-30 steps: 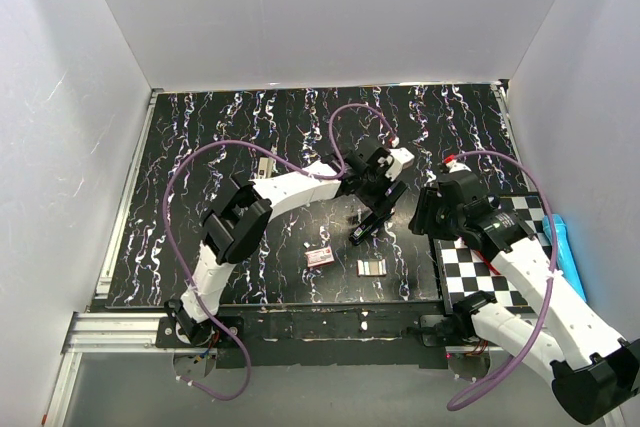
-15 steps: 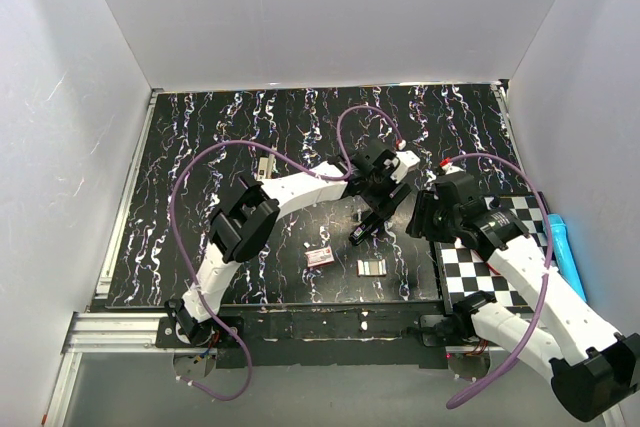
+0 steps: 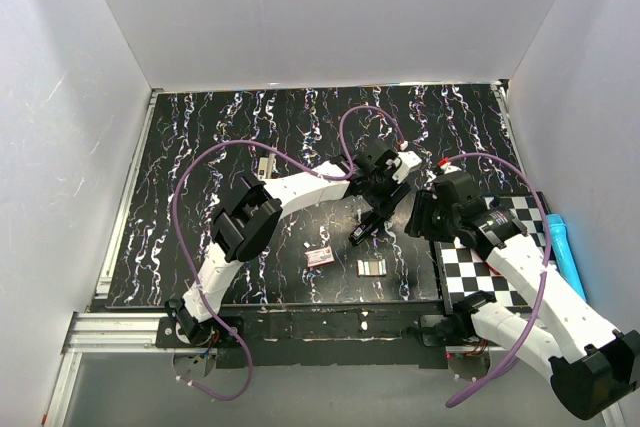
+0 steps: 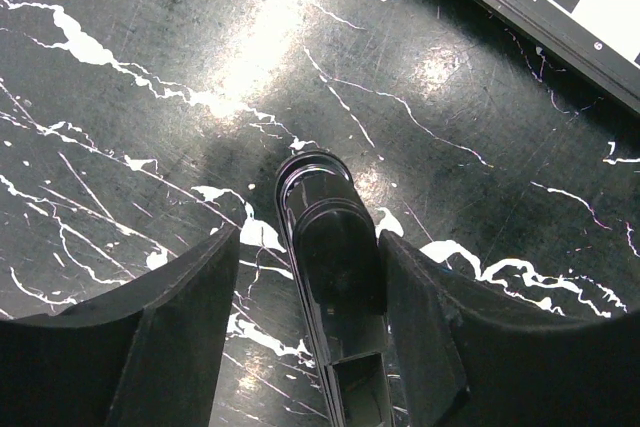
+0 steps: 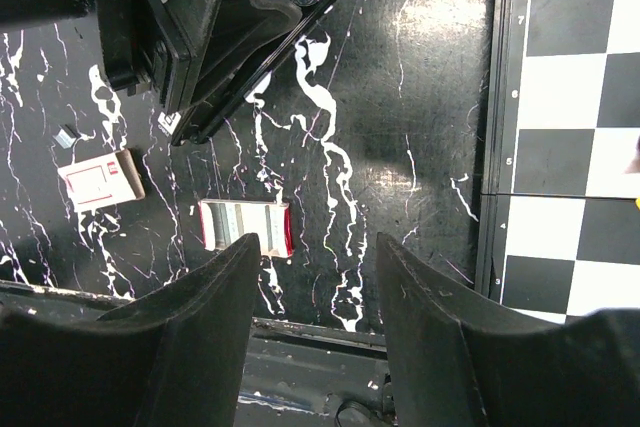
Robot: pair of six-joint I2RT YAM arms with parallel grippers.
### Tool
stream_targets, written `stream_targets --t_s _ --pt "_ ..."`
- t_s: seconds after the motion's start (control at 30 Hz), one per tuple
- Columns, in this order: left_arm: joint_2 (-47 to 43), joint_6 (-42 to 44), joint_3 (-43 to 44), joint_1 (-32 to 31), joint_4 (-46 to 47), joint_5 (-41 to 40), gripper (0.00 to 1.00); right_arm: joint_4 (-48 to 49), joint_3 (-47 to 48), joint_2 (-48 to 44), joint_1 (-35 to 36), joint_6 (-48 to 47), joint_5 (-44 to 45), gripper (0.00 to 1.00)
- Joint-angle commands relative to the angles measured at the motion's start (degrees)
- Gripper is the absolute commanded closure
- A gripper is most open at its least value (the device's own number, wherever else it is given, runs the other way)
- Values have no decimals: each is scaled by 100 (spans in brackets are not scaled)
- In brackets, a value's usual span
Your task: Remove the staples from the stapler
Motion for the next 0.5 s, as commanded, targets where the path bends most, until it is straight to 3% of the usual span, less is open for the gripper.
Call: stream_targets --t_s 0.0,0.23,0.47 --pt "61 55 232 -36 -6 -21 45 209 -41 12 16 38 -62 42" --pt "123 11 285 -71 -24 -47 49 191 -50 -5 7 29 -79 43" --pt "71 46 338 -106 -129 -187 85 147 -41 -102 16 38 -36 43"
